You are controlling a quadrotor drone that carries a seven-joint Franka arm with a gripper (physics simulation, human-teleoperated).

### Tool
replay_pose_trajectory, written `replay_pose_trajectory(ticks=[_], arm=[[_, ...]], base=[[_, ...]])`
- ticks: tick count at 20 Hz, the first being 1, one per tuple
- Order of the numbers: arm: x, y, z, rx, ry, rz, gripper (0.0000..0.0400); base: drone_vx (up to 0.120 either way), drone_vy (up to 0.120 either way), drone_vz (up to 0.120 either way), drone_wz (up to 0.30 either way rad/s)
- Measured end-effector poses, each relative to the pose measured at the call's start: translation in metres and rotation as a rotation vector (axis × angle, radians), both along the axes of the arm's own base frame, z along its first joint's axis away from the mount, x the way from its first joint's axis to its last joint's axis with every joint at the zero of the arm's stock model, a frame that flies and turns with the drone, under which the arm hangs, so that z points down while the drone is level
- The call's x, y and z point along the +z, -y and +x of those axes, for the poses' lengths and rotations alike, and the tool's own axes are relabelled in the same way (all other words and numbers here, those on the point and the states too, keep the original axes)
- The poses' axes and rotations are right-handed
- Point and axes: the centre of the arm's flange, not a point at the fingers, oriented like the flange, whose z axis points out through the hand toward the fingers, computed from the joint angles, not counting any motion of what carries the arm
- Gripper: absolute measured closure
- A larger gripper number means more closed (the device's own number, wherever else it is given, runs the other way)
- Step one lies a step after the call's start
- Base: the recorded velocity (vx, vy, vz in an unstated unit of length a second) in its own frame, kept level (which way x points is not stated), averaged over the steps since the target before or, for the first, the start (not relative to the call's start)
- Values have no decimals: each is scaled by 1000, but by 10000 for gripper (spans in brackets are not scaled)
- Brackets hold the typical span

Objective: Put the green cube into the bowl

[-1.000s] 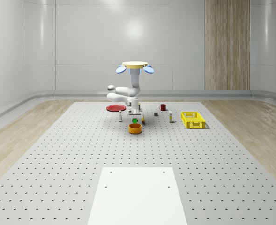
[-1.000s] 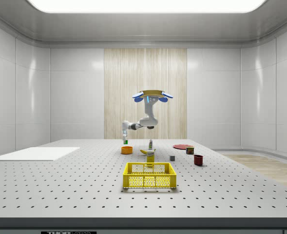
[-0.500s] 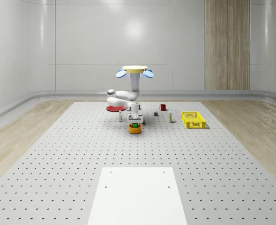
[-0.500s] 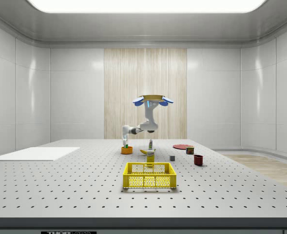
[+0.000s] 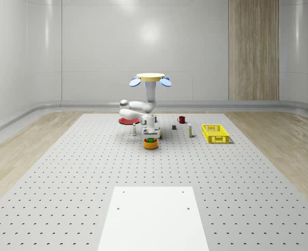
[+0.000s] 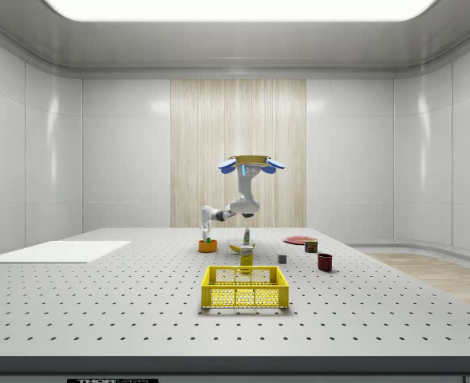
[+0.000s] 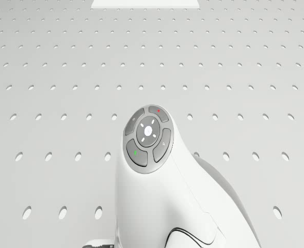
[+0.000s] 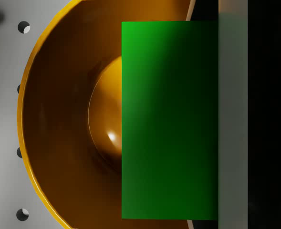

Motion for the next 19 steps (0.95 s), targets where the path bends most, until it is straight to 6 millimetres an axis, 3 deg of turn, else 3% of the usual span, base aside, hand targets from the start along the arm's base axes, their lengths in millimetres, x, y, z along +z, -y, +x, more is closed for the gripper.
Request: replay_pose_trajectory(ticks=[4, 8, 12, 19], arm=[[10, 0, 0, -2, 0, 0, 150], [14, 0, 0, 1, 0, -1, 55], [4, 0, 0, 3, 0, -1, 20], [-15, 0, 0, 4, -1, -1, 4]], base=[[0, 0, 0, 0], [0, 0, 0, 0], [0, 0, 0, 0], [0, 0, 0, 0]])
